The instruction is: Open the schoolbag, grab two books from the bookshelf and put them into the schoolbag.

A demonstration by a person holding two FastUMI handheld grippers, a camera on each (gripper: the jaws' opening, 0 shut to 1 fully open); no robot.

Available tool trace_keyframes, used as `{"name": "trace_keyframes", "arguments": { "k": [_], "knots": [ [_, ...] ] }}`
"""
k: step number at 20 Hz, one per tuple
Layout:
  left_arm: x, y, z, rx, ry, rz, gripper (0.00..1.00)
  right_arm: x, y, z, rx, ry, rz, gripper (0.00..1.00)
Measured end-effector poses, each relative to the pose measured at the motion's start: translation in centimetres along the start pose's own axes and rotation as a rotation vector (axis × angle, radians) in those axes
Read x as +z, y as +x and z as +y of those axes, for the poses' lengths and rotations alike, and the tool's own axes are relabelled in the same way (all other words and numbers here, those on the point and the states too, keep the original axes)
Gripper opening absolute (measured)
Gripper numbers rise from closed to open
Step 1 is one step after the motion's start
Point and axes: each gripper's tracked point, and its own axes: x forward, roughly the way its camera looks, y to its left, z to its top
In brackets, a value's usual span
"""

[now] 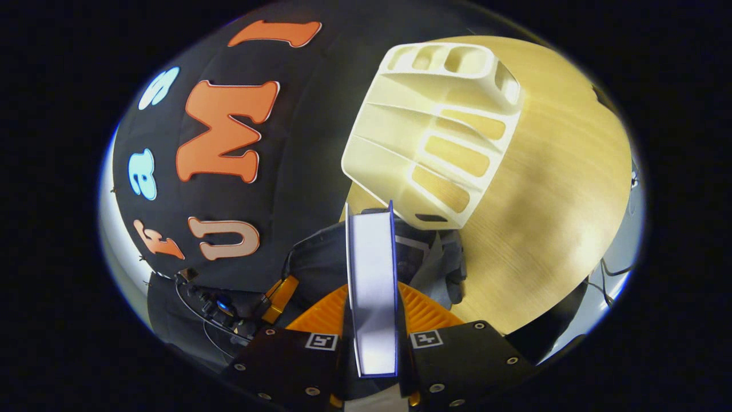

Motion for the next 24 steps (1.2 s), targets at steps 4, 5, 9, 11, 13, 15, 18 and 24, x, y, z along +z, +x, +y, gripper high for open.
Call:
{"name": "trace_keyframes", "arguments": {
  "k": [4, 5, 9, 11, 13, 15, 18, 24],
  "knots": [
    [0.0, -0.2, -0.3, -0.001, -0.010, -0.003, 0.00, -2.1, 5.0, -1.6, -0.003, 0.043, 0.019, 0.31],
    [-0.1, -0.4, -0.4, -0.002, -0.009, 0.000, 0.00, -2.4, 6.2, -1.9, -0.010, 0.038, 0.014, 0.31],
    [0.1, -0.8, -0.5, 0.009, 0.015, -0.005, 0.01, -2.2, 10.4, -2.2, 0.009, 0.094, -0.039, 0.31],
    [0.3, -1.1, -0.6, 0.016, 0.019, -0.009, 0.01, -2.4, 12.2, -2.0, 0.022, 0.097, -0.059, 0.31],
    [0.5, -1.4, -0.8, 0.019, 0.030, -0.013, 0.01, -2.8, 13.6, -1.4, 0.032, 0.080, -0.081, 0.31],
    [0.8, -1.6, -1.2, 0.019, 0.044, -0.020, 0.01, -3.1, 15.0, -0.9, 0.039, 0.072, -0.098, 0.31],
    [1.7, -2.1, -2.5, 0.000, 0.067, -0.040, 0.00, -3.0, 17.0, -0.1, 0.051, 0.096, -0.131, 0.31],
    [2.4, -2.3, -3.1, 0.004, 0.089, -0.052, 0.01, -4.3, 20.7, 0.2, 0.004, 0.146, -0.141, 0.32]
  ]
}}
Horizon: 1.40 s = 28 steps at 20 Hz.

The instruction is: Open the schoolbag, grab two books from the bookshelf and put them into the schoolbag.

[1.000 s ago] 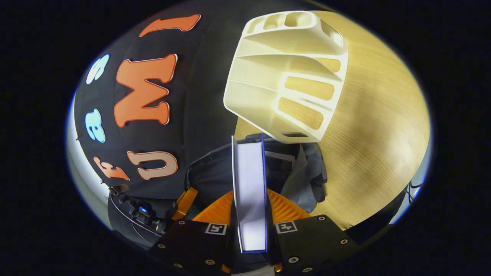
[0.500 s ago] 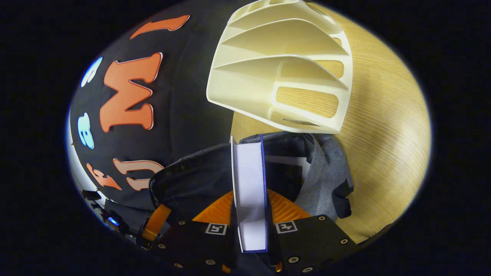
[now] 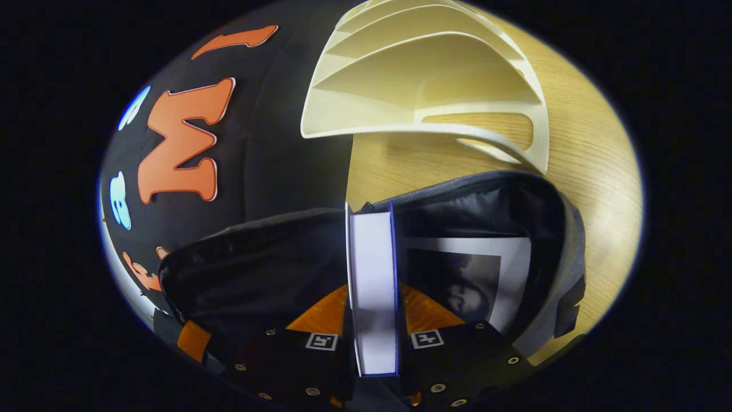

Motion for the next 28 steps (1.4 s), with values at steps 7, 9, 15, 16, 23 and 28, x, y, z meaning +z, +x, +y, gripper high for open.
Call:
{"name": "trace_keyframes", "arguments": {
  "k": [7, 9, 15, 16, 23, 28],
  "knots": [
    [-1.1, 0.3, 0.5, -0.005, -0.043, 0.006, 0.01, -0.5, -2.6, -1.5, -0.077, -0.051, 0.050, 0.67],
    [-1.2, 0.1, 0.2, -0.015, -0.056, 0.005, 0.01, 0.1, -3.9, -2.0, -0.097, -0.077, 0.037, 0.87],
    [-2.8, -0.5, -0.5, -0.015, -0.098, 0.005, 0.01, 5.2, -8.6, -3.2, -0.152, -0.064, -0.061, 0.98],
    [-3.2, -0.5, -0.9, -0.015, -0.108, 0.006, 0.01, 6.0, -9.7, -3.4, -0.156, -0.067, -0.078, 0.98],
    [-5.0, 0.0, -5.8, -0.075, -0.149, 0.044, 0.44, 11.7, -15.7, -6.1, -0.229, -0.132, -0.147, 1.00],
    [-4.6, 0.6, -8.6, -0.031, -0.227, 0.039, 0.96, 15.1, -17.5, -7.6, -0.299, -0.220, -0.120, 0.98]
  ]
}}
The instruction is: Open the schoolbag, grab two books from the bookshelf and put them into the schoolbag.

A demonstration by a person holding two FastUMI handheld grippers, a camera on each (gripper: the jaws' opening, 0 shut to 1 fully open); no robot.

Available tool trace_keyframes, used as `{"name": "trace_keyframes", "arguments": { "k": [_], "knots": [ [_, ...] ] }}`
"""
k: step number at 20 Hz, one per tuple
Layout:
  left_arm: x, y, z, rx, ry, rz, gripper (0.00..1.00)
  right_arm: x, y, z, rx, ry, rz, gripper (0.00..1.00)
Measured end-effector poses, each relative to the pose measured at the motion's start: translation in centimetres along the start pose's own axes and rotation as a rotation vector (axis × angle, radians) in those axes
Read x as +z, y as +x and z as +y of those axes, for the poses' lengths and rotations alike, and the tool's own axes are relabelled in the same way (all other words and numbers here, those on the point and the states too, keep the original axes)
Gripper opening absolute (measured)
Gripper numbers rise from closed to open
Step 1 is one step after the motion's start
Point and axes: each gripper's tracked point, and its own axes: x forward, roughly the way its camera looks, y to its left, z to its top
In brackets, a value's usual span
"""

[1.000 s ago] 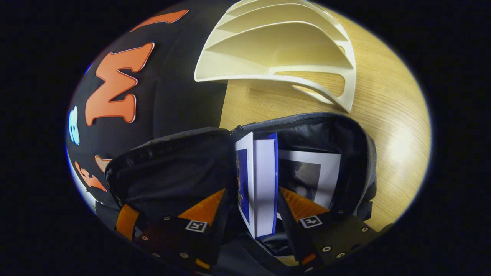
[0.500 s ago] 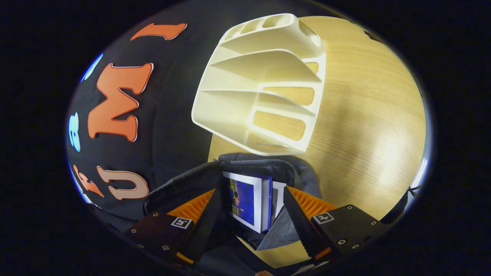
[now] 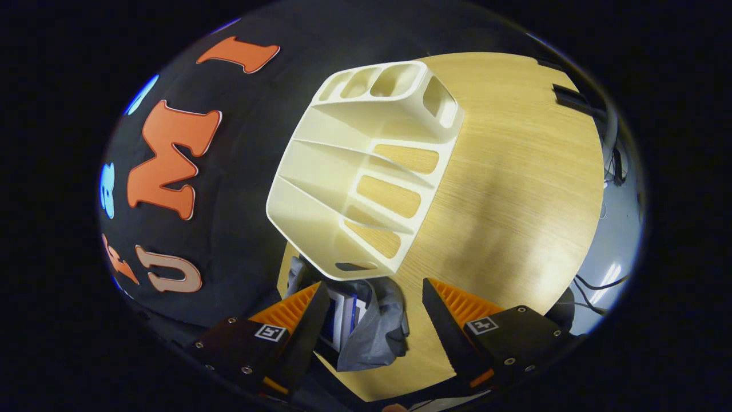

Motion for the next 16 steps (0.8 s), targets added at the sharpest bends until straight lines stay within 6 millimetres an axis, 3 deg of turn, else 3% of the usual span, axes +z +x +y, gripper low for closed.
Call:
{"name": "trace_keyframes", "arguments": {
  "k": [3, 5, 9, 13, 16],
  "knots": [
    [0.9, 0.8, -1.8, 0.040, -0.057, -0.031, 0.99, 3.1, -0.5, -0.2, -0.023, -0.112, -0.009, 0.98],
    [2.7, 0.9, -2.8, 0.085, -0.106, -0.068, 0.99, 5.7, -1.3, 0.5, -0.023, -0.196, -0.020, 0.98],
    [7.7, 0.0, -4.9, 0.169, -0.211, -0.208, 0.99, 11.0, -3.9, 4.9, 0.047, -0.389, -0.087, 0.98],
    [13.0, -3.3, -6.0, 0.291, -0.301, -0.407, 0.98, 15.5, -7.8, 9.9, 0.155, -0.544, -0.215, 0.98],
    [15.7, -6.3, -6.8, 0.388, -0.304, -0.529, 0.98, 18.2, -11.7, 11.7, 0.201, -0.661, -0.355, 0.98]
  ]
}}
